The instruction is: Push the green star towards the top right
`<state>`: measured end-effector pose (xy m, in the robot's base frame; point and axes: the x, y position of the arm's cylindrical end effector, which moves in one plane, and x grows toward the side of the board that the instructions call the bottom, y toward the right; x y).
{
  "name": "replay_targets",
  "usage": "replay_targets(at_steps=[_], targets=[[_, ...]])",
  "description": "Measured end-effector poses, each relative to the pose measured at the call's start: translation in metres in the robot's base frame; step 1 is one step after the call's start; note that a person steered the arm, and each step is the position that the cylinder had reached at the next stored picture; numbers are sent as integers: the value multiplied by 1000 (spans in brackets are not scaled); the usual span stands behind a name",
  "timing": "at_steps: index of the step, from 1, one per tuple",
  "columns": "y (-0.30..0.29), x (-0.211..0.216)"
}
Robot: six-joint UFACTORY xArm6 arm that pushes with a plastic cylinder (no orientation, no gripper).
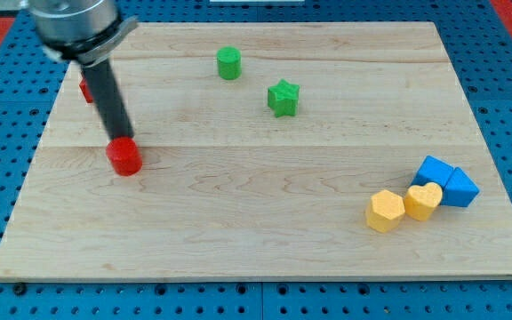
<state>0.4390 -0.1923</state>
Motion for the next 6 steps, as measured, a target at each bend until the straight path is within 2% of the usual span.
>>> replay_targets(at_steps=[1,2,4,5,6], targets=[[31,-14],[125,-38],[255,-77],[292,-66],[336,-23]])
